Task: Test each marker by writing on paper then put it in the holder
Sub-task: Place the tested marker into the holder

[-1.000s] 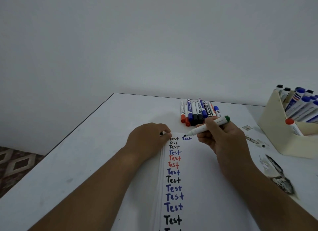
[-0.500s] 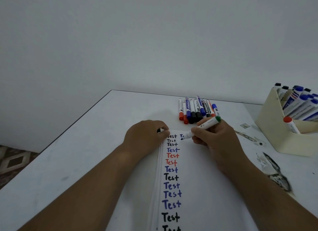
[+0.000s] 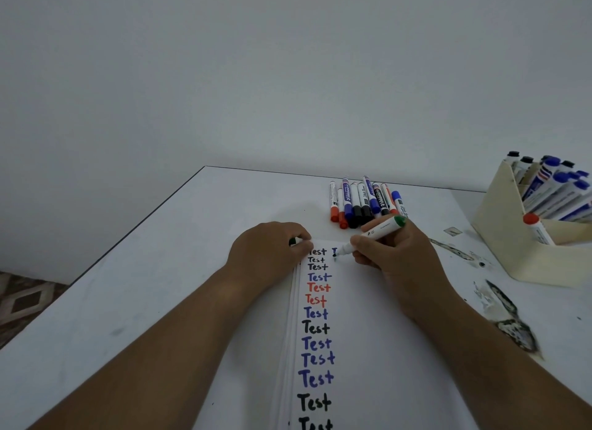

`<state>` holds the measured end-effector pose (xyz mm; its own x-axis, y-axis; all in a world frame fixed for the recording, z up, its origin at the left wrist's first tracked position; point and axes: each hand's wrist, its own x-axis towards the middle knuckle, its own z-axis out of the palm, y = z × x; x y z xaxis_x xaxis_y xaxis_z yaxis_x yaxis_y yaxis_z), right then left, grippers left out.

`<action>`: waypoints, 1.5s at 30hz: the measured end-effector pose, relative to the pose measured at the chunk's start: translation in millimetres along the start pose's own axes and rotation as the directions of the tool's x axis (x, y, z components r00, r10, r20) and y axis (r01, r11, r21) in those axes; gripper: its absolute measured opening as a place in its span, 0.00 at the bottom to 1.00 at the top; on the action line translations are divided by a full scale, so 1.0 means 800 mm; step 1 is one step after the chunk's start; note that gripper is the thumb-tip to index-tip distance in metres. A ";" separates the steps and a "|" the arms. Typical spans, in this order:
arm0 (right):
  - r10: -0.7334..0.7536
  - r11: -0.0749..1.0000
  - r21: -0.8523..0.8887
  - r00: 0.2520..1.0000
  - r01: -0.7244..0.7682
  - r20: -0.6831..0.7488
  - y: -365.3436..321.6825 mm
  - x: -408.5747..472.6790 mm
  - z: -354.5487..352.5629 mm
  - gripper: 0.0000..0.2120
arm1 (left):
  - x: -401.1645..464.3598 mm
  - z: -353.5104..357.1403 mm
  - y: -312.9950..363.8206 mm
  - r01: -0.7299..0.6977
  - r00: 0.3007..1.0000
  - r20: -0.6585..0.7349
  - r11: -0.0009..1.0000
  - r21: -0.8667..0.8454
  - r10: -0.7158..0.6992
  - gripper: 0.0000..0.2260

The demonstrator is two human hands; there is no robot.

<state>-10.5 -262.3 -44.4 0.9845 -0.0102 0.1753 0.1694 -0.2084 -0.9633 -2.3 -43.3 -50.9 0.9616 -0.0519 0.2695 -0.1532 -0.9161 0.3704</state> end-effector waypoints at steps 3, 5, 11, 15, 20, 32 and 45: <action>-0.011 0.998 -0.056 1.000 0.010 -0.005 0.001 0.001 0.002 0.11 | 0.000 0.001 -0.002 0.002 1.000 -0.008 1.000 -0.005 -0.002 0.12; -0.015 0.998 -0.057 1.000 0.014 -0.019 0.002 0.002 0.001 0.10 | 0.000 0.002 -0.002 0.003 1.000 -0.005 1.000 -0.008 -0.003 0.12; -0.022 1.000 0.015 0.998 0.022 -0.059 0.002 -0.001 -0.003 0.09 | 0.000 0.000 0.000 -0.003 1.000 0.003 1.000 -0.001 0.003 0.12; -0.006 0.999 -0.044 0.999 0.004 -0.036 0.002 -0.001 0.000 0.10 | 0.000 0.001 -0.001 0.002 1.000 -0.004 1.000 -0.003 -0.002 0.12; -0.032 0.998 -0.047 0.998 0.029 -0.062 -0.002 -0.004 -0.001 0.09 | 0.000 0.001 -0.002 0.003 1.000 0.000 1.000 -0.005 -0.003 0.11; -0.060 0.998 -0.037 0.991 0.056 -0.117 -0.004 -0.007 -0.004 0.08 | -0.001 -0.001 -0.001 0.005 1.000 -0.003 1.000 -0.024 -0.005 0.12; -0.030 0.999 -0.020 0.996 0.028 -0.086 -0.006 -0.008 -0.001 0.08 | -0.002 -0.001 0.000 -0.001 1.000 -0.006 1.000 -0.028 0.001 0.12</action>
<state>-17.3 -262.4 -40.6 0.9712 -0.0884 0.2211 0.1962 -0.2284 -0.9536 -4.2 -42.6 -51.0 0.9602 -0.0505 0.2748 -0.1605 -0.9047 0.3946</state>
